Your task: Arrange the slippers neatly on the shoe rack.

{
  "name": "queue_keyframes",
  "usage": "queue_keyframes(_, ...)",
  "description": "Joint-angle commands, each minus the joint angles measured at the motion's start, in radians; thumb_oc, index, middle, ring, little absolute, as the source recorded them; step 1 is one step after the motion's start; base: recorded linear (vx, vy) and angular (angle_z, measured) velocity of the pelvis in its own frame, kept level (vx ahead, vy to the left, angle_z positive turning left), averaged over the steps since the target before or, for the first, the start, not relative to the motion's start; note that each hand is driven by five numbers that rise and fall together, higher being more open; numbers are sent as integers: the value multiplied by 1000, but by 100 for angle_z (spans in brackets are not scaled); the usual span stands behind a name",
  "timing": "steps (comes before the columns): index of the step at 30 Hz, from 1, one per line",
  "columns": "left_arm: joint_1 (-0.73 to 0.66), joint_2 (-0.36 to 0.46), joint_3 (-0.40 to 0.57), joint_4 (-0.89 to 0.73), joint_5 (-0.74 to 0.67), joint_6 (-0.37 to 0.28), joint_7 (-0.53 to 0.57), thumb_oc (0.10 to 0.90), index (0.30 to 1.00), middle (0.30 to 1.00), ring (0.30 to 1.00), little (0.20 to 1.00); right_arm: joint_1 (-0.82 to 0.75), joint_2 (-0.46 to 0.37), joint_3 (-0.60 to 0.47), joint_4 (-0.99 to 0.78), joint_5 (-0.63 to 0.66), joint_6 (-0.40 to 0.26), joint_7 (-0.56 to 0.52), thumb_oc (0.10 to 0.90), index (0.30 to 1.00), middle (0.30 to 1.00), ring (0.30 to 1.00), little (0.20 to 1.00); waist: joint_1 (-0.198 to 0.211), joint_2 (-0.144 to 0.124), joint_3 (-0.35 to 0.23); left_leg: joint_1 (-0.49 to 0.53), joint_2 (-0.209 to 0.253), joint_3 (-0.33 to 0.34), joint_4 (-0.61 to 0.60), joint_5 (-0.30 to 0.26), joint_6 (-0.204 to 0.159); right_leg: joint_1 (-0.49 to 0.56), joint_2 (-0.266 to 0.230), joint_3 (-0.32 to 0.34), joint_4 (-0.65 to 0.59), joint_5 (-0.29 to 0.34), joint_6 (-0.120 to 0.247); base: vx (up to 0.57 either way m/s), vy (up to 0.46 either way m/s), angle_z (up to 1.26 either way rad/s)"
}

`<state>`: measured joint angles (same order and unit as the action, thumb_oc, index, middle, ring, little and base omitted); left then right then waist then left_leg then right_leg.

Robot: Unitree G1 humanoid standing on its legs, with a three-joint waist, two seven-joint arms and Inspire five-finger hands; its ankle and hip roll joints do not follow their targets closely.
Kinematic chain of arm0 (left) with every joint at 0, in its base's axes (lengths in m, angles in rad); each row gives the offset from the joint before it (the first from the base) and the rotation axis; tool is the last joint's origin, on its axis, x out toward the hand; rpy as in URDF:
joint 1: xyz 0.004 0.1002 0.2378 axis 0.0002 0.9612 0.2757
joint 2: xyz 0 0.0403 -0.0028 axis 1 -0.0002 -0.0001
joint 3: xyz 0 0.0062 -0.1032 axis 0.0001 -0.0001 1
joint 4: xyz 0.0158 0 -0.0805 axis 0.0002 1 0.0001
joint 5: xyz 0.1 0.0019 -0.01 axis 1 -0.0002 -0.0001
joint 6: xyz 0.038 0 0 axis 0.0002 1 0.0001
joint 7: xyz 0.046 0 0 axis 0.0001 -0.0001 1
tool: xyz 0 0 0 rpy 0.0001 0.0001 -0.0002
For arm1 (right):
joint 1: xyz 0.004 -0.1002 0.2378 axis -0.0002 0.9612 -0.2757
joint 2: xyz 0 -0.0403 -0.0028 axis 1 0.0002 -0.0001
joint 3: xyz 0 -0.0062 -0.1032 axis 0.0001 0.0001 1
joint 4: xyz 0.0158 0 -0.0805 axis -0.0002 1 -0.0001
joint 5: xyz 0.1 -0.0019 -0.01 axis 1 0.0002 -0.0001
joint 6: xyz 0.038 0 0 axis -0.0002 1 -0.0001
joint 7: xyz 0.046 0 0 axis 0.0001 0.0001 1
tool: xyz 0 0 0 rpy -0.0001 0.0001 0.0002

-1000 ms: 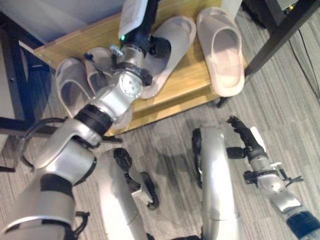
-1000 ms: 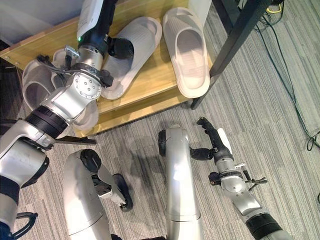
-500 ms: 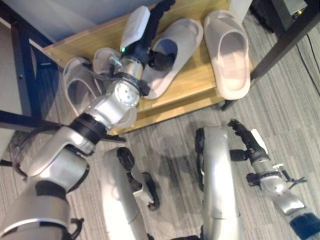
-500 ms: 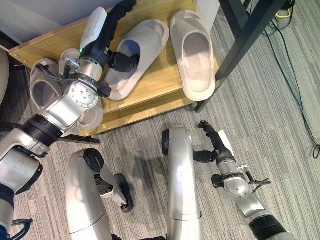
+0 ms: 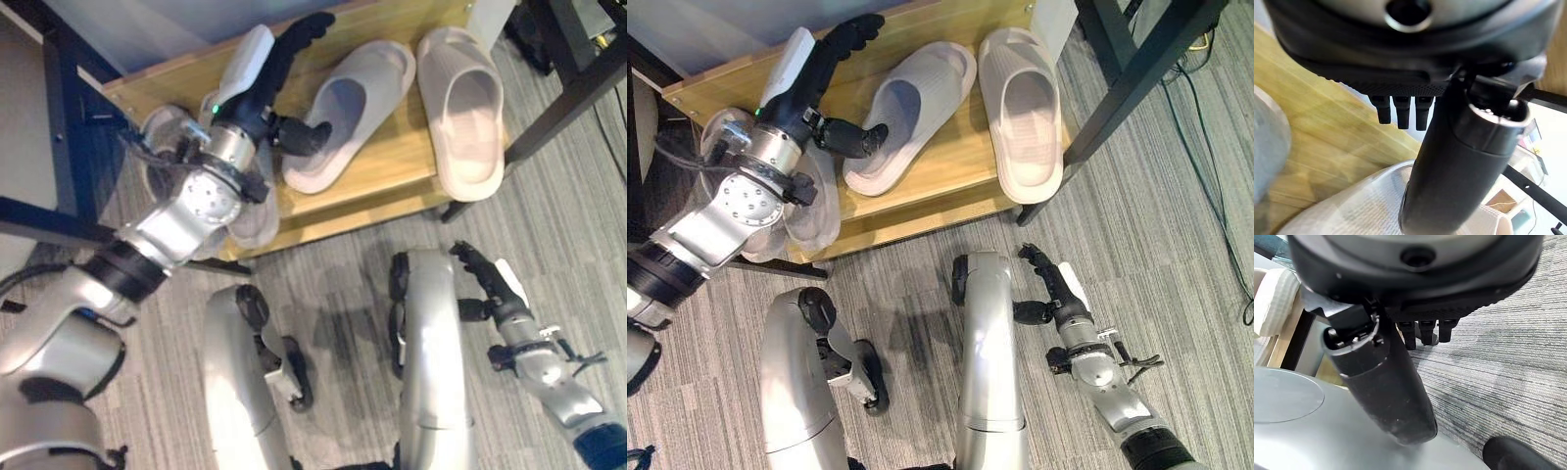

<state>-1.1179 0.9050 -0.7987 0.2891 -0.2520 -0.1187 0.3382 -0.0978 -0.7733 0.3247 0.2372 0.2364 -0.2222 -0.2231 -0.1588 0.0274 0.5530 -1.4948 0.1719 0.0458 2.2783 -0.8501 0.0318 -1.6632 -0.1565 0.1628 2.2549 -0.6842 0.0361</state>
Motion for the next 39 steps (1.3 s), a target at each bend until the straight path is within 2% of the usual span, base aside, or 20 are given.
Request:
queue_keyframes(1, -105, 89, 67, -90, -100, -108, -14, 800, 900, 900, 900, 900, -32, -38, -64, -152, -15, -60, 7, 800, 900, 900, 900, 900, 24, -26, -33, -75, -16, -36, -53, 45, -4, 93, -48, 83, 4, -96, -23, 0, 0, 0)
queue_keyframes(3, -109, 128, 41, -112, -150, -105, -56, 800, 900, 900, 900, 900, -30, -39, -69, -149, -12, -56, 20, 800, 900, 900, 900, 900, 24, -21, -33, -75, -17, -37, -50, 44, -4, 93, -45, 87, 7, -97, -22, 0, 0, 0)
queue_keyframes(10, -181, 202, -68, -125, -157, -78, -152, 800, 900, 900, 900, 900, -30, -35, -69, -142, -14, -43, 58, 800, 900, 900, 900, 900, 22, -16, -33, -75, -14, -32, -49, 47, -5, 93, -42, 94, 5, -91, -18, 0, 0, 0)
queue_keyframes(16, -173, 226, -73, -168, -141, -78, -175, 800, 900, 900, 900, 900, -22, -27, -71, -139, -31, -45, 71, 800, 900, 900, 900, 900, 27, -11, -33, -75, -16, -33, -53, 48, -6, 93, -40, 95, 1, -87, -15, 0, 0, 0)
queue_keyframes(30, -76, 214, -31, -207, -92, -40, -231, 800, 900, 900, 900, 900, -21, -24, -78, -147, -45, -35, 89, 800, 900, 900, 900, 900, 25, -14, -33, -75, -26, -31, -57, 52, -12, 93, -36, 97, 0, -87, -18, 0, 0, 0)
queue_keyframes(39, -48, 139, -16, -263, -107, -41, -255, 800, 900, 900, 900, 900, -26, -25, -79, -148, -44, -34, 99, 800, 900, 900, 900, 900, 17, -18, -33, -75, -32, -28, -57, 53, -12, 93, -36, 98, -1, -87, -18, 0, 0, 0)
